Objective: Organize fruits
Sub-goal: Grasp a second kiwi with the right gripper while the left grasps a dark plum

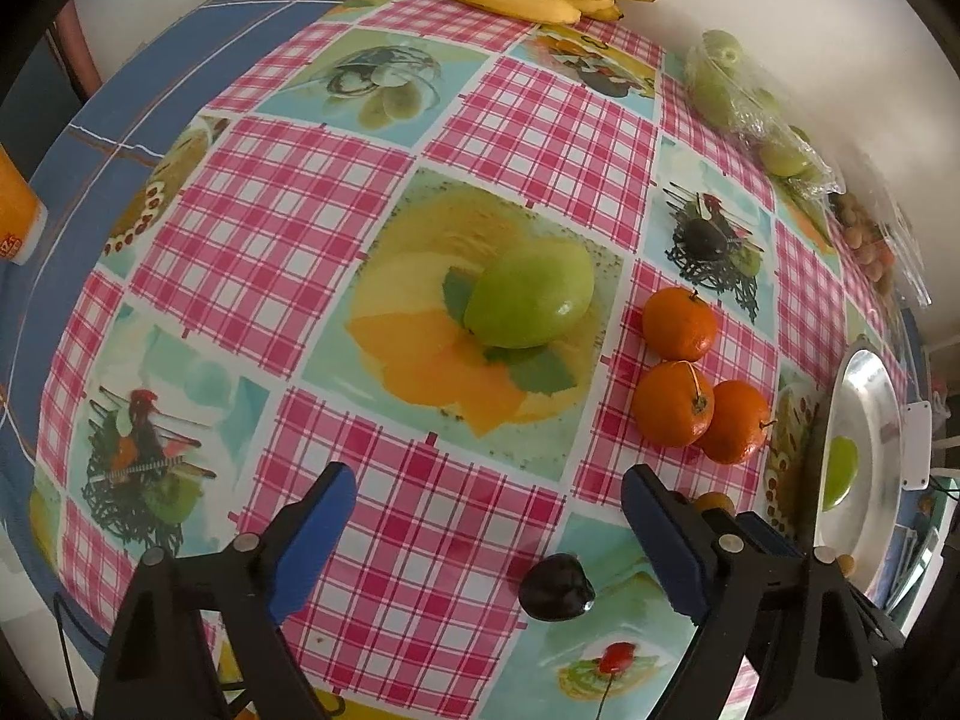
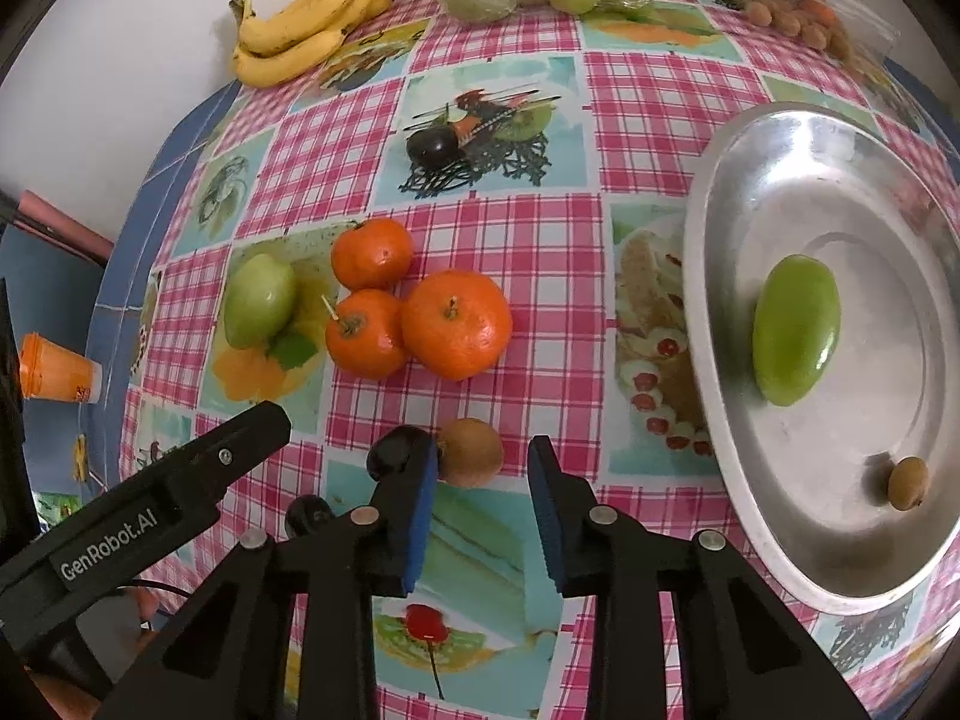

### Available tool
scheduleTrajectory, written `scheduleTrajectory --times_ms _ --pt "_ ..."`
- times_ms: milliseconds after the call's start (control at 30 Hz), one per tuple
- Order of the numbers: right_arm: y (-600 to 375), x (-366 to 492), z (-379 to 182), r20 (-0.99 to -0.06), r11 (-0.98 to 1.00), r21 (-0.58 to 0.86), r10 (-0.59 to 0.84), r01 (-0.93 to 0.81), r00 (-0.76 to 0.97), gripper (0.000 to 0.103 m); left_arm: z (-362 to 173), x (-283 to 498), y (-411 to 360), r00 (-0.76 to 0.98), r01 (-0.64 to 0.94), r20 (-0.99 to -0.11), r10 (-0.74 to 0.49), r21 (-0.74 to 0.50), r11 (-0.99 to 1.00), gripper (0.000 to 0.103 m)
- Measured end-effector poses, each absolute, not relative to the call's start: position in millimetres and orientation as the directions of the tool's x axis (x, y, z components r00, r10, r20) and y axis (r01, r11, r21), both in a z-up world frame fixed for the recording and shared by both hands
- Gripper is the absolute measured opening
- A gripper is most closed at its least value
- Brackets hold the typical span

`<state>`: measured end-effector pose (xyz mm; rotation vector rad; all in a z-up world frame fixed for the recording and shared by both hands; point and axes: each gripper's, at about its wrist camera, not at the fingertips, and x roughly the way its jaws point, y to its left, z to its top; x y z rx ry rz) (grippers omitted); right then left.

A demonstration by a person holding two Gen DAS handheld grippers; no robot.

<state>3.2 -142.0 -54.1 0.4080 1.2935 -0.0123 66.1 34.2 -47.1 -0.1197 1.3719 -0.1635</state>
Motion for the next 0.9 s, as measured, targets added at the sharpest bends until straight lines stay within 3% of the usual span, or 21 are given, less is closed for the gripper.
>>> scheduleTrajectory --times_ms 167,467,633,767,900 --pt "-136.8 7.0 -56.0 -0.935 0.935 0.278 0.211 0.221 0.285 0.025 -46.5 65.3 33.5 0.184 0.054 -0.964 -0.193 -0.186 0.981 0.091" --pt "-138.1 8.3 -53.9 -0.931 0.935 0.289 0.224 0.207 0.289 0.025 -49.7 64.7 26.2 0.151 0.067 -0.964 -0.218 -0.21 0.975 0.083" --pt "-145.6 0.8 -49.3 -0.938 0.935 0.276 0.211 0.223 0.275 0.025 -53.5 61.4 18.3 0.12 0.081 -0.964 -0.236 -0.228 0.97 0.071" --pt "-151.4 -5.7 -47.6 -0.942 0.933 0.269 0.204 0.239 0.265 0.025 -56.3 58.7 11.9 0.088 0.099 -0.961 -0.262 -0.254 0.962 0.055" --pt "-154.9 -9.4 -43.9 -0.944 0.932 0.267 0.2 0.247 0.264 0.025 -55.2 55.9 4.7 0.081 0.122 -0.961 -0.265 -0.254 0.959 0.049"
